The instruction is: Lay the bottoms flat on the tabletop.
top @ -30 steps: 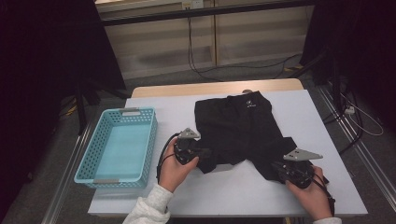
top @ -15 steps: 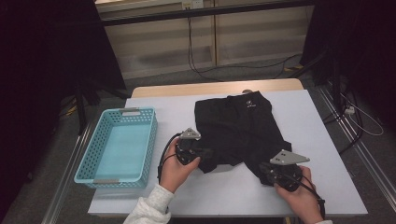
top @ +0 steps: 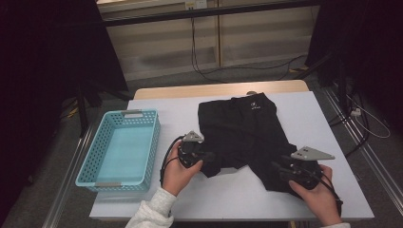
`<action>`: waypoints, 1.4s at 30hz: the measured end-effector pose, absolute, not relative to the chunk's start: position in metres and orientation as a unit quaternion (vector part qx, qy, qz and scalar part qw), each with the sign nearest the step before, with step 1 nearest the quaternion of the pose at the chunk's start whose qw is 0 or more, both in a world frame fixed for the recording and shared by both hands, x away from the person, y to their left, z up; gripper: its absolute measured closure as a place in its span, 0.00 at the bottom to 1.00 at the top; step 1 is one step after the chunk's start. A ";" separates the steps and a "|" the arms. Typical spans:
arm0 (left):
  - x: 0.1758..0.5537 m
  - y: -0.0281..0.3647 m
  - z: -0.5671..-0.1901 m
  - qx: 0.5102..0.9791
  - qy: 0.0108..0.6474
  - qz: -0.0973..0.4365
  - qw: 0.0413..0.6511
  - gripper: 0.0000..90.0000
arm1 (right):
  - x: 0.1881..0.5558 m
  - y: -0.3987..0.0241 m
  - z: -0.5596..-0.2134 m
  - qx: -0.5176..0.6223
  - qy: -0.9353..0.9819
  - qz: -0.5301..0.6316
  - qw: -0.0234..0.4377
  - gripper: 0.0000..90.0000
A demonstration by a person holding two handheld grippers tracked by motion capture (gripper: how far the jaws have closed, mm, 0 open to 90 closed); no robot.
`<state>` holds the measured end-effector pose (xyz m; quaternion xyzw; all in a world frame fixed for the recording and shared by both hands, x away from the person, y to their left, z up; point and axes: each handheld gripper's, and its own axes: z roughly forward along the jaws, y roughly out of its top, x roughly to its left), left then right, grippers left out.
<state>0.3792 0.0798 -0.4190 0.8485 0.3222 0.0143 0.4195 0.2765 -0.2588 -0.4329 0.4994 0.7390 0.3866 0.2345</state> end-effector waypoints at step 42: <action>0.391 0.062 -0.428 0.840 0.315 0.048 0.438 0.43 | 0.270 -0.312 -0.438 0.543 0.711 0.382 0.229 1.00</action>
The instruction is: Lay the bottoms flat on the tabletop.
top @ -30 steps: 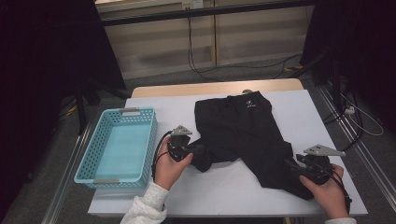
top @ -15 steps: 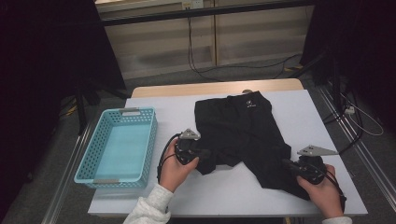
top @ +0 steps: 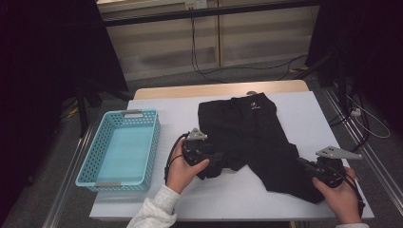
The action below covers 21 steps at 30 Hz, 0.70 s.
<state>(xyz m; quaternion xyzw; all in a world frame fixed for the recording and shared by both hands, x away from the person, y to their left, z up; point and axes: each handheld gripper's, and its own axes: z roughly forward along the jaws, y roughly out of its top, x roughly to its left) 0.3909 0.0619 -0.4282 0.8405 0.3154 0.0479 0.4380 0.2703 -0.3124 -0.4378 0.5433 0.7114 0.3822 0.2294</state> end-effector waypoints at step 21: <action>0.403 0.039 -0.452 0.859 0.315 0.037 0.401 0.95 | 0.277 -0.310 -0.435 0.537 0.710 0.390 0.234 1.00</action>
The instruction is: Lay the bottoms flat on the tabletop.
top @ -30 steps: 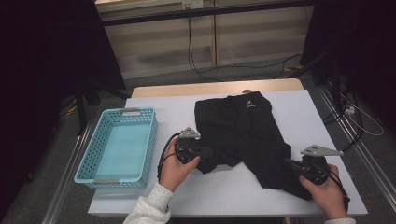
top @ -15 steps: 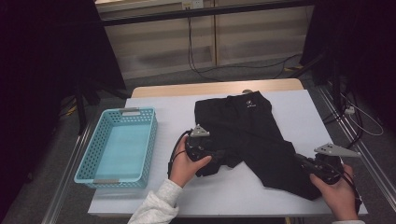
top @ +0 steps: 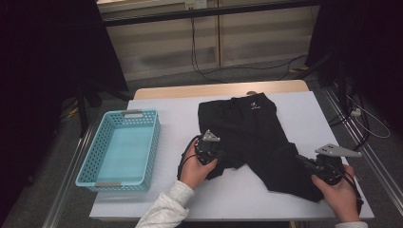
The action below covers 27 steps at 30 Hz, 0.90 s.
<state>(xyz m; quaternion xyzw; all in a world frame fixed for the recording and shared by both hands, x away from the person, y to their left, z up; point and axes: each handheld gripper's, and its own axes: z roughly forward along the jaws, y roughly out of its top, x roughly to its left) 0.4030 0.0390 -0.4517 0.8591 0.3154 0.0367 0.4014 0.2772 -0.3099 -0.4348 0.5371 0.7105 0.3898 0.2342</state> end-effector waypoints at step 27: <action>0.418 0.069 -0.443 0.849 0.330 0.053 0.408 0.75 | 0.297 -0.290 -0.437 0.521 0.724 0.375 0.252 0.73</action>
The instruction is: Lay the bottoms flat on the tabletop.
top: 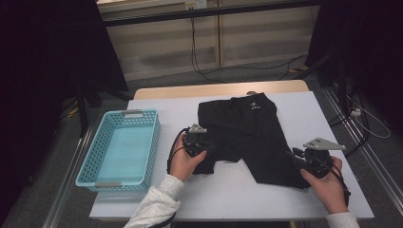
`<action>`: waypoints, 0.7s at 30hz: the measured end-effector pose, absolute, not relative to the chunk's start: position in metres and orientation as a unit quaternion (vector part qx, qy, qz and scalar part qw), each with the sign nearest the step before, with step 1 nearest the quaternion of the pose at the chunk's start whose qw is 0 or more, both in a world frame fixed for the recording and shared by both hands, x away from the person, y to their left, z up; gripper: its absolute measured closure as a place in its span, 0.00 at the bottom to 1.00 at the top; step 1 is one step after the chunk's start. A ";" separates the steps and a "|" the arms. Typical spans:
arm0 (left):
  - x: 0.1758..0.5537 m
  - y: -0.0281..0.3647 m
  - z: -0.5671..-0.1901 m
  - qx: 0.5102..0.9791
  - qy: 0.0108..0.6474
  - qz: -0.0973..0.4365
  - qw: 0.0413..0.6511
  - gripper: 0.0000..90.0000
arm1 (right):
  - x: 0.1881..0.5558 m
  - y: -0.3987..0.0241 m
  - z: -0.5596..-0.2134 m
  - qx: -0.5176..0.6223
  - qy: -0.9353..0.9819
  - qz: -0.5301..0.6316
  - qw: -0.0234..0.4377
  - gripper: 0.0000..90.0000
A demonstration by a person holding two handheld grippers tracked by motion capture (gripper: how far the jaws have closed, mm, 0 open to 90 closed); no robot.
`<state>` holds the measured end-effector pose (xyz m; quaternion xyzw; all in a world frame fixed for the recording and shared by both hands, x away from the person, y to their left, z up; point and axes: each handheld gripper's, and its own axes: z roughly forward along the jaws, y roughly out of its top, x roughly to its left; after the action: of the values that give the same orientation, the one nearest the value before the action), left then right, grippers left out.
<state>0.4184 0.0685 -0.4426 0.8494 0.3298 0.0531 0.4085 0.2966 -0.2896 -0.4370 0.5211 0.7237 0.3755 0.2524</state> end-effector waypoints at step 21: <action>0.385 0.078 -0.428 0.854 0.312 0.086 0.407 0.30 | 0.266 -0.236 -0.458 0.469 0.783 0.357 0.196 0.84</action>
<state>0.3851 0.0778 -0.4285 0.8544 0.3115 0.0859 0.4069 0.2660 -0.2360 -0.4579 0.4695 0.7834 0.3567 0.1964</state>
